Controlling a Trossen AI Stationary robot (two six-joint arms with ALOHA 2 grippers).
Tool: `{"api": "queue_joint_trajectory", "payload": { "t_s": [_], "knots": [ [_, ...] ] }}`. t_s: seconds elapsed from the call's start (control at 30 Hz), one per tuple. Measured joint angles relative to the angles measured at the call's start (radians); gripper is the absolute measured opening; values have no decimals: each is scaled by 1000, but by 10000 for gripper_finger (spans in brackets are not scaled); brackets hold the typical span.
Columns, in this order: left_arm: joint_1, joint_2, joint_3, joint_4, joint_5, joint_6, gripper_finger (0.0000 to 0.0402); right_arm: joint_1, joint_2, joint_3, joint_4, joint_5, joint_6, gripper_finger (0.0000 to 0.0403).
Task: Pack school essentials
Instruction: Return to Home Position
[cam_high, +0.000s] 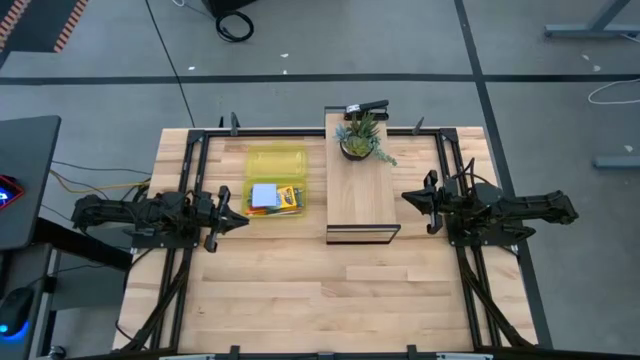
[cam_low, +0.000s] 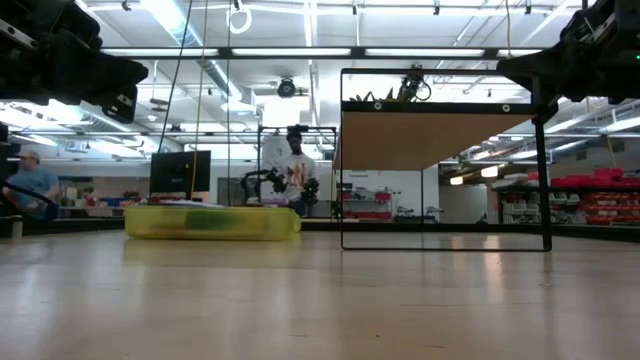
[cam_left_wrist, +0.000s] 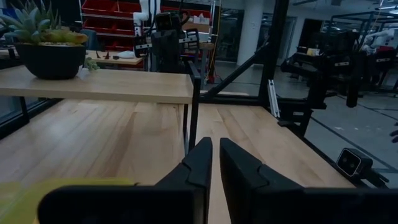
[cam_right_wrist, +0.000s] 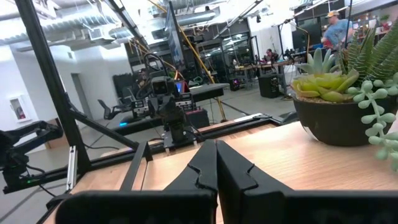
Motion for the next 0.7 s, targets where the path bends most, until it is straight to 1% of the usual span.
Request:
{"api": "queue_joint_trajectory", "payload": {
  "t_s": [0.3,0.7],
  "knots": [
    [0,0,0,0,0,0,28,0,0,0,0,0,0,6],
    [0,0,0,0,0,0,40,0,0,0,0,0,0,6]
  ]
}}
